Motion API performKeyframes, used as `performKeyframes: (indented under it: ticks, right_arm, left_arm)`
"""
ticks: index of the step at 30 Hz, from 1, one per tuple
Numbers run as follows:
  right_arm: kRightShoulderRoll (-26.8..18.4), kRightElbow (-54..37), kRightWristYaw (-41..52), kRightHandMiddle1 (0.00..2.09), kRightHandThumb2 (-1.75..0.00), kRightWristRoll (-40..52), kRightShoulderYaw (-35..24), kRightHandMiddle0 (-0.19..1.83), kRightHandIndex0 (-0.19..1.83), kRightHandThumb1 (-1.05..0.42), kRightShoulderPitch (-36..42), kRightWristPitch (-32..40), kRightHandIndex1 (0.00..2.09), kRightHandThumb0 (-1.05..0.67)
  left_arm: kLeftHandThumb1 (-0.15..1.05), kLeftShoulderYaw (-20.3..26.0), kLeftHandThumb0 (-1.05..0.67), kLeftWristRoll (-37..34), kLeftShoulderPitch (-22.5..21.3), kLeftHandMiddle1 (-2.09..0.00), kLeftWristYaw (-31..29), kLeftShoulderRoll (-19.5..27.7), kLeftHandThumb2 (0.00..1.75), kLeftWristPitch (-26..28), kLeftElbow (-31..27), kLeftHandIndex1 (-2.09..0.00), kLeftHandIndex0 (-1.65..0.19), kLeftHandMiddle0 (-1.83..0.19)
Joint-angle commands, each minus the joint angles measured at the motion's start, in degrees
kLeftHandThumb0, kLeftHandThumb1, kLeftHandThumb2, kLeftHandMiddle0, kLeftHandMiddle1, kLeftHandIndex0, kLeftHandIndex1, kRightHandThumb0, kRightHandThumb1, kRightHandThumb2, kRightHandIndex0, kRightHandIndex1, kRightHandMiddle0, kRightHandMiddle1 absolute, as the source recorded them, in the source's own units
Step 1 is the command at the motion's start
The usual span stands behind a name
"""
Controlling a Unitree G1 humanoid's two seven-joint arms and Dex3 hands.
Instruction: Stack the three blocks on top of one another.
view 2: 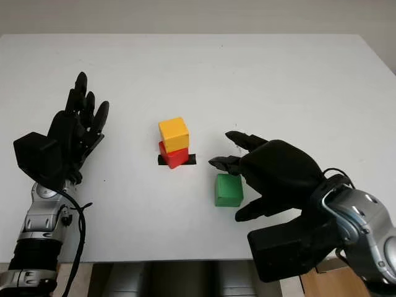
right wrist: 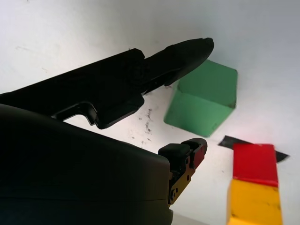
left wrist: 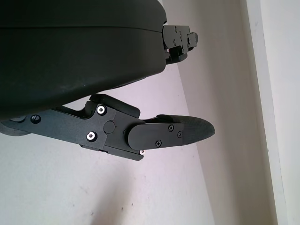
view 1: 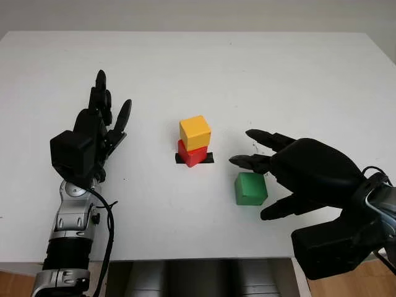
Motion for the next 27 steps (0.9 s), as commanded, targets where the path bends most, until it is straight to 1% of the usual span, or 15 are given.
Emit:
performKeyframes:
  ticks: [1,9,12,19,20,21,22,23,24,27]
  right_arm:
    - [0.68,0.26,-0.78,0.06,-0.05,-0.36,0.20,0.40,0.09,-0.93,-0.14,-0.34,0.06,-0.61]
    - [2.10,3.89,-7.09,0.10,-0.05,-2.25,0.71,0.49,0.17,-0.92,-0.35,-4.81,0.08,-0.53]
    - [2.36,4.12,-7.36,0.11,-0.06,-2.37,0.81,0.51,0.18,-0.93,-0.54,-5.07,0.08,-0.54]
    - [3.37,4.78,-7.14,0.15,-0.06,0.95,0.65,0.53,0.19,-0.96,-0.15,-5.66,0.07,-0.53]
    - [3.45,4.88,-7.30,0.22,-0.06,1.13,0.65,0.52,0.20,-0.96,-0.10,-5.80,0.07,-0.52]
    - [3.53,5.00,-7.48,0.43,-0.06,1.28,0.63,0.41,0.21,-0.95,-0.04,-5.97,0.07,-0.52]
    - [3.58,5.15,-7.65,0.70,-0.06,1.43,0.61,0.29,0.22,-0.96,0.05,-6.23,0.06,-0.51]
    - [3.59,5.25,-7.75,0.82,-0.06,1.51,0.60,0.24,0.22,-0.96,0.10,-6.40,0.06,-0.51]
    - [3.55,5.26,-7.70,0.89,-0.06,1.61,0.59,0.21,0.22,-0.96,0.14,-6.49,0.06,-0.50]
    - [3.46,5.44,-7.96,0.98,-0.06,1.57,0.58,0.20,0.24,-0.98,0.26,-6.99,0.06,-0.47]
  left_arm:
    - [1.05,-0.22,-0.63,0.17,0.75,-0.05,-0.03,0.14,0.42,0.09,-1.27,-0.05,0.10,0.09]
    - [1.05,-0.16,-0.62,0.06,0.79,-0.05,-0.13,-0.08,0.41,-0.05,-1.17,-0.05,0.10,0.08]
    - [1.05,-0.16,-0.62,0.09,0.76,-0.05,-0.11,-0.05,0.41,-0.16,-1.10,-0.06,0.09,0.08]
    - [1.05,-0.29,-0.63,0.43,0.80,-0.06,0.13,0.02,0.41,0.15,-1.23,-0.06,0.09,0.07]
    - [1.05,-0.30,-0.63,0.49,0.79,-0.06,0.15,0.04,0.41,0.21,-1.22,-0.06,0.09,0.07]
    - [1.05,-0.30,-0.64,0.51,0.77,-0.06,0.18,0.01,0.41,0.21,-1.19,-0.06,0.09,0.07]
    - [1.05,-0.26,-0.63,0.44,0.78,-0.06,0.23,-0.09,0.41,0.47,-1.41,-0.06,0.09,0.07]
    - [1.05,-0.23,-0.63,0.36,0.79,-0.06,0.26,-0.17,0.41,0.66,-1.58,-0.06,0.09,0.07]
    - [1.05,-0.20,-0.63,0.29,0.80,-0.05,0.24,-0.22,0.41,0.70,-1.64,-0.06,0.08,0.07]
    - [1.05,-0.28,-0.63,0.65,0.79,-0.06,0.34,-0.03,0.40,0.26,-1.35,-0.06,0.08,0.07]
